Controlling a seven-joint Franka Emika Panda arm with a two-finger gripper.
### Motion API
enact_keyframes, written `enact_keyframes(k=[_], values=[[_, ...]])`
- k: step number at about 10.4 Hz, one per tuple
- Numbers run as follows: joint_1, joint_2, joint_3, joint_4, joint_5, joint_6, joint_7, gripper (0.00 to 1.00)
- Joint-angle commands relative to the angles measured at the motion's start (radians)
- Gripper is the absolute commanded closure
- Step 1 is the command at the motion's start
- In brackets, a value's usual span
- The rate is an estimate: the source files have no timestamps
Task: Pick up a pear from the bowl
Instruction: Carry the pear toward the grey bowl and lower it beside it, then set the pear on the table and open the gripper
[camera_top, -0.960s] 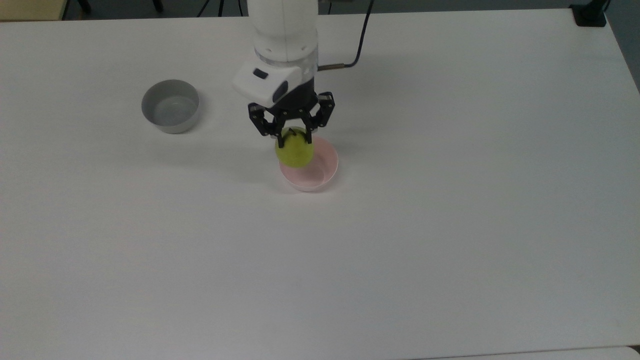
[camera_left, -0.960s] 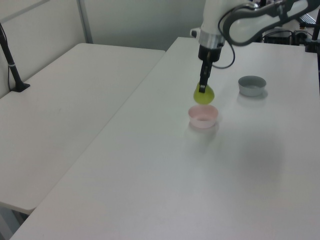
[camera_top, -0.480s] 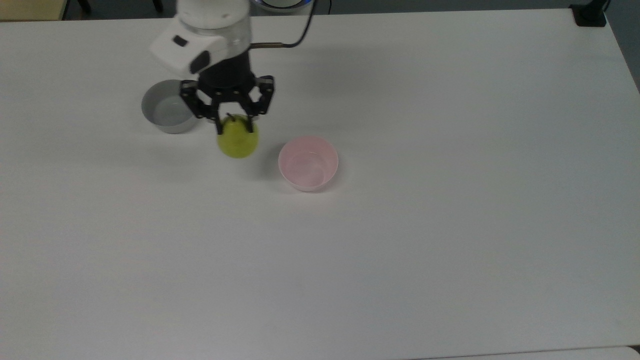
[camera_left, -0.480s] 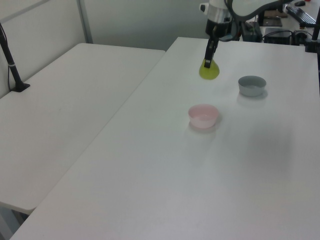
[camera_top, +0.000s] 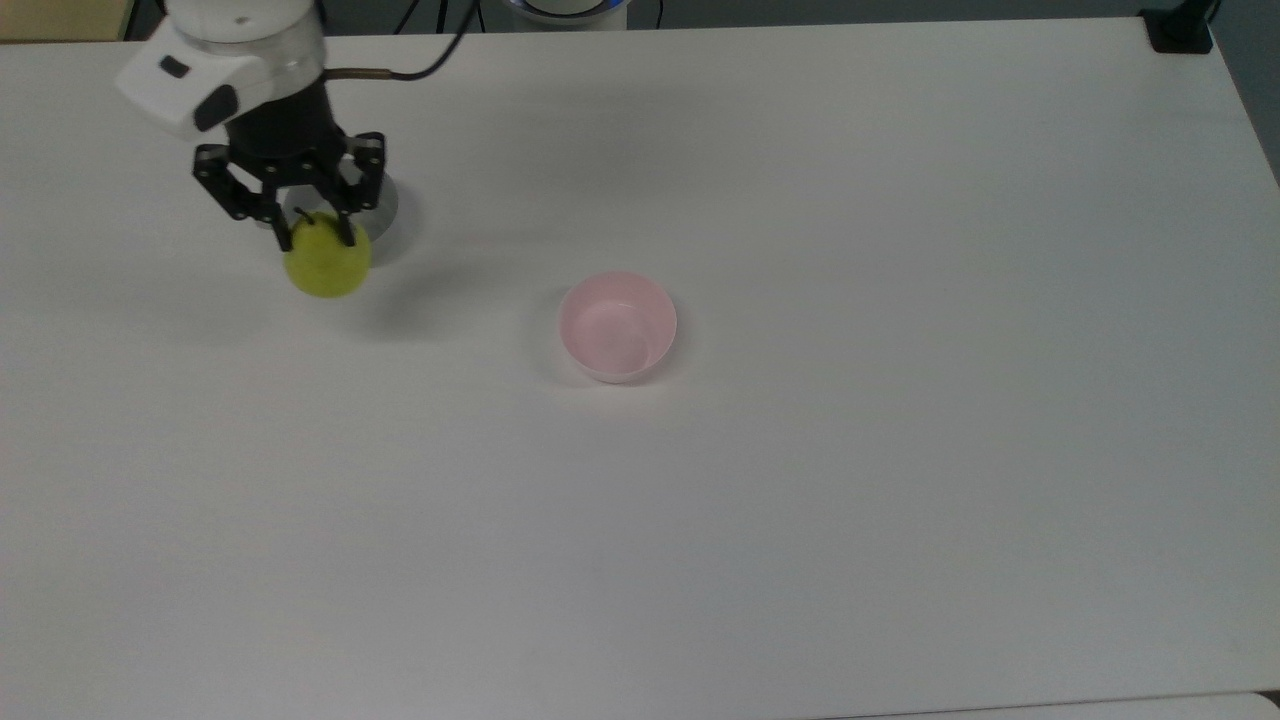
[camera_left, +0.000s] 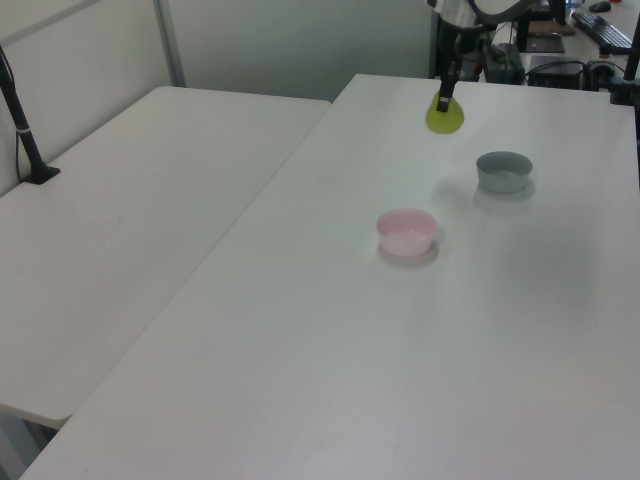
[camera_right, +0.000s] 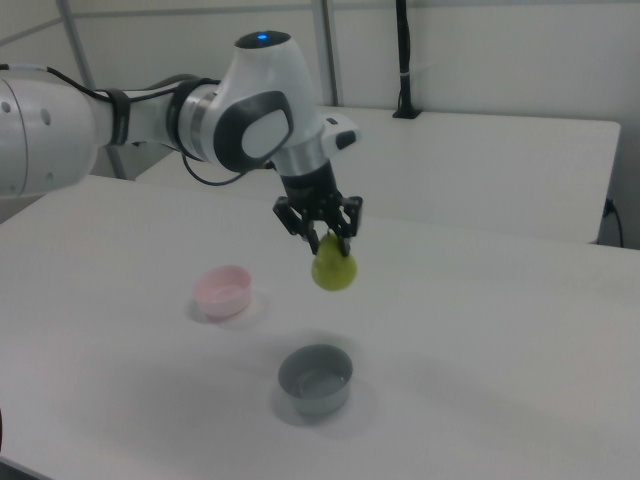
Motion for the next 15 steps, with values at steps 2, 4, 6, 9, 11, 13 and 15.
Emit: enact_keyframes(k=[2, 4, 6, 9, 11, 13, 15], values=[[-0.068, 0.075, -0.004, 0.007, 0.012, 0.036, -0.102, 1.0], [-0.106, 0.124, -0.002, 0.005, 0.017, 0.072, -0.135, 1.0], [-0.111, 0.161, -0.002, 0.005, 0.023, 0.156, -0.125, 1.0], [-0.103, 0.205, -0.002, 0.005, 0.078, 0.165, -0.12, 1.0], [-0.1, 0.217, -0.001, 0.003, 0.1, 0.193, -0.117, 1.0], [-0.099, 0.227, 0.001, 0.005, 0.109, 0.194, -0.116, 1.0], [-0.1, 0.227, 0.001, 0.003, 0.123, 0.194, -0.116, 0.91]])
